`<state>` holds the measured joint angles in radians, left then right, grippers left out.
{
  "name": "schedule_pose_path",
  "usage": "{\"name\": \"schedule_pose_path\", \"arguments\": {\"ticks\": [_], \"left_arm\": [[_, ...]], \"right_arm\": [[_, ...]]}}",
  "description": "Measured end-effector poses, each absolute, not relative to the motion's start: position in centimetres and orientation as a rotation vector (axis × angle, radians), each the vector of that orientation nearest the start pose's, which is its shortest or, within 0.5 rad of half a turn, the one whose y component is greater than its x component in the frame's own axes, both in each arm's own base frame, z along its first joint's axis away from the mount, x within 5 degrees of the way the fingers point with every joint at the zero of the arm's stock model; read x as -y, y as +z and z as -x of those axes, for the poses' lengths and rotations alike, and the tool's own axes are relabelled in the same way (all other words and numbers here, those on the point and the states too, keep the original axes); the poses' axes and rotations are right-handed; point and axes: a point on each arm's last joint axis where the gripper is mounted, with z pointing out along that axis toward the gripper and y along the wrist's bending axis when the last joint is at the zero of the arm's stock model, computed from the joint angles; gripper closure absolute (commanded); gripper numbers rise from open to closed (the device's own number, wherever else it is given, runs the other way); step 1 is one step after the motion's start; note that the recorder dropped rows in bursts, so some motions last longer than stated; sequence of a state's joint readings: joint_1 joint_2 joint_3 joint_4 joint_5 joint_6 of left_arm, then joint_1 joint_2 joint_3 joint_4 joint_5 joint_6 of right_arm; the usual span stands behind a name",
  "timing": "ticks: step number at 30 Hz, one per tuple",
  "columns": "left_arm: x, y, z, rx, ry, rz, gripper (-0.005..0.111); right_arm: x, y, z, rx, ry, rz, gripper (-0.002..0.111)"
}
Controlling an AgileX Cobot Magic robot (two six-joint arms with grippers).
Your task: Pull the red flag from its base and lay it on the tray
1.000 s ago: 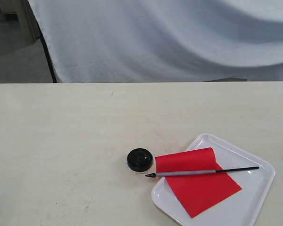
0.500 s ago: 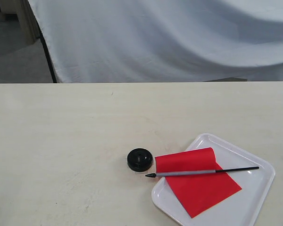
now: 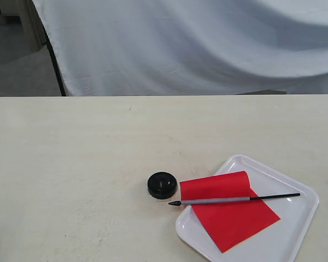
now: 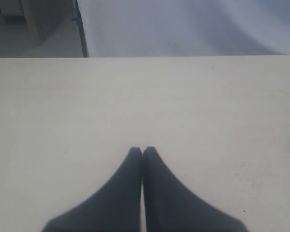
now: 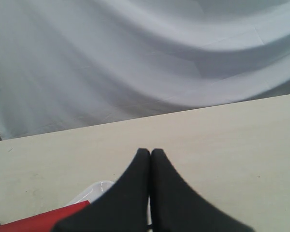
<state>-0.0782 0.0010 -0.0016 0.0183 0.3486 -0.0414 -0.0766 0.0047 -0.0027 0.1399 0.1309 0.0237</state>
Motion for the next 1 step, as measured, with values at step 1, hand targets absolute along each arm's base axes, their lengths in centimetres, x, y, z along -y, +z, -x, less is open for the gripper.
{"name": "schedule_pose_path", "arguments": {"ticks": [1], "left_arm": [[0.36,18.22,-5.33,-1.831,-0.066,-0.045,0.107]], "right_arm": [[0.27,20.21,-5.66,-1.606,0.081,-0.179,0.109]]}}
